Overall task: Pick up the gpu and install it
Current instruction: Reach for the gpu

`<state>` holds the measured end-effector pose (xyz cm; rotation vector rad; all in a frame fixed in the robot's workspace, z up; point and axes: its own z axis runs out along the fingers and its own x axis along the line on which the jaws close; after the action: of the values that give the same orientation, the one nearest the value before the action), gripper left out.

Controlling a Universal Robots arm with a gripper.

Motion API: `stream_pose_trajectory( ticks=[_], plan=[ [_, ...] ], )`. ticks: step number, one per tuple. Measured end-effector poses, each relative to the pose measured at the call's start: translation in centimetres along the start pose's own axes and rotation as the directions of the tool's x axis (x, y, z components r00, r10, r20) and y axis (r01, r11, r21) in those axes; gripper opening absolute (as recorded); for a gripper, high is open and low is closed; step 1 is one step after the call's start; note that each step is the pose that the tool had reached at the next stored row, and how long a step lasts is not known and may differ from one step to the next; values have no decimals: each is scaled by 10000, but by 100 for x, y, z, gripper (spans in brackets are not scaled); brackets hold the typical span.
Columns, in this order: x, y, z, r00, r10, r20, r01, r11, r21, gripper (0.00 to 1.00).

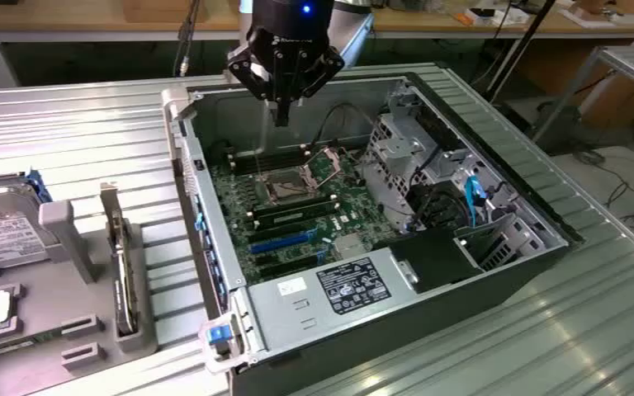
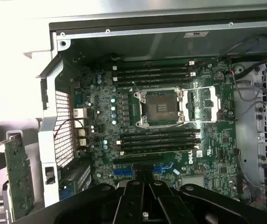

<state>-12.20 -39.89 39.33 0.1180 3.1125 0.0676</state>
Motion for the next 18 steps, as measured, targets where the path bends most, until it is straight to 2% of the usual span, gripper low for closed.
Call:
stream_pose_trajectory(
  ticks=[14,18],
  plan=[
    [2,0,0,10000,0,0,0,10000,0,11],
    [58,-5,-1,10000,0,0,0,10000,0,11]
  ],
)
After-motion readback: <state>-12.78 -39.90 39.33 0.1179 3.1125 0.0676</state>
